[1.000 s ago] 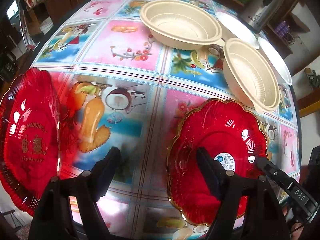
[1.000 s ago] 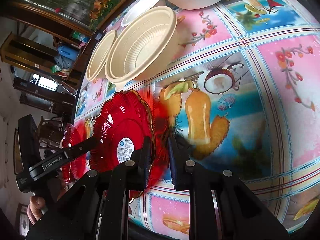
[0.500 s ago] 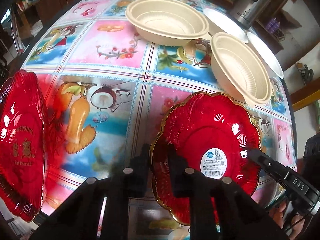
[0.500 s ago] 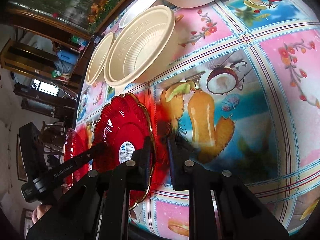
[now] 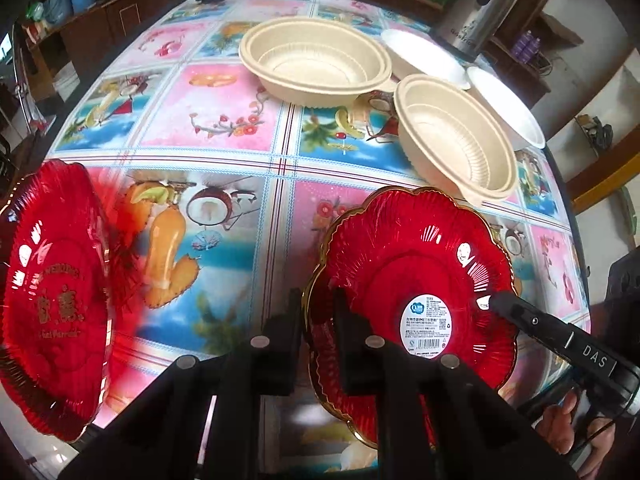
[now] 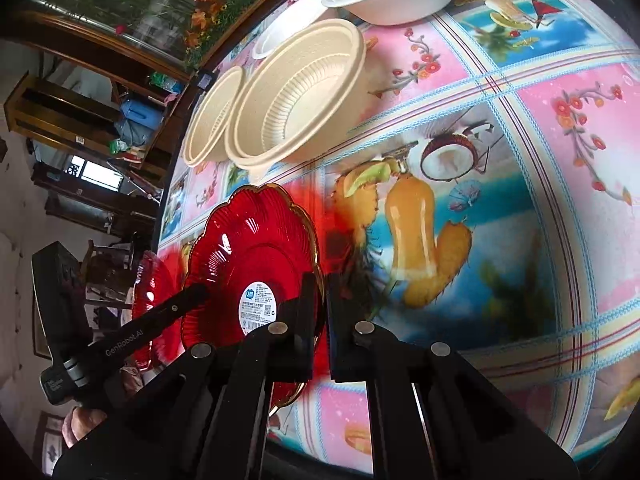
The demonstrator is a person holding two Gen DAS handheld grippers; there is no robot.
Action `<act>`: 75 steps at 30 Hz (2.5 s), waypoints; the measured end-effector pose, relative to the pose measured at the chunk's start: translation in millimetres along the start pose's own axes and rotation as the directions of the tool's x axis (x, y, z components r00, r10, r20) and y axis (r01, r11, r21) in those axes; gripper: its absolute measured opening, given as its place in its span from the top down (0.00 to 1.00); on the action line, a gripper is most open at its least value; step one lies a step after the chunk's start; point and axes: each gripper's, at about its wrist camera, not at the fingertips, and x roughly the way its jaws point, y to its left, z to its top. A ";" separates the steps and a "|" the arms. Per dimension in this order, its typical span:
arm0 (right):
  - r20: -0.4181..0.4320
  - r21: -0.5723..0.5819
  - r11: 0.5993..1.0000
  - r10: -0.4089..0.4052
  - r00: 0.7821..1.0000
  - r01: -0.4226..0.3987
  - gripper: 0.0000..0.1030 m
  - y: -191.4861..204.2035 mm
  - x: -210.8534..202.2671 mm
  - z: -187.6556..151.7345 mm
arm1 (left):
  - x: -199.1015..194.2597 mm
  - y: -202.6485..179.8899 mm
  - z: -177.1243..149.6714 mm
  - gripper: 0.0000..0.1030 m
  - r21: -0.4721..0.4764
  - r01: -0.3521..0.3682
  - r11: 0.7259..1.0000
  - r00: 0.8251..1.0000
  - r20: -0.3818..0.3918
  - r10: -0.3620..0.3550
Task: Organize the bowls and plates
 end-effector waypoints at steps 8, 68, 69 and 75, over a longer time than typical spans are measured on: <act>0.023 -0.100 0.994 0.036 0.999 -0.034 0.96 51.4 -10.7 0.0 | -55.6 26.4 -6.0 0.88 0.006 -0.030 1.000 0.994 0.109 0.029; 0.113 -0.625 0.776 -0.019 0.993 0.086 0.92 243.2 106.0 -46.4 | -123.8 146.4 -43.4 0.41 -0.147 -0.304 0.941 0.895 0.296 0.335; 0.127 -0.616 0.782 -0.020 0.992 0.094 0.92 232.5 97.9 -43.7 | -122.2 136.8 -44.0 0.40 -0.125 -0.303 0.945 0.897 0.298 0.327; 0.204 -0.566 0.811 -0.042 0.978 0.152 0.92 179.9 57.5 -35.8 | -99.3 77.7 -46.6 0.40 0.006 -0.287 0.958 0.921 0.277 0.275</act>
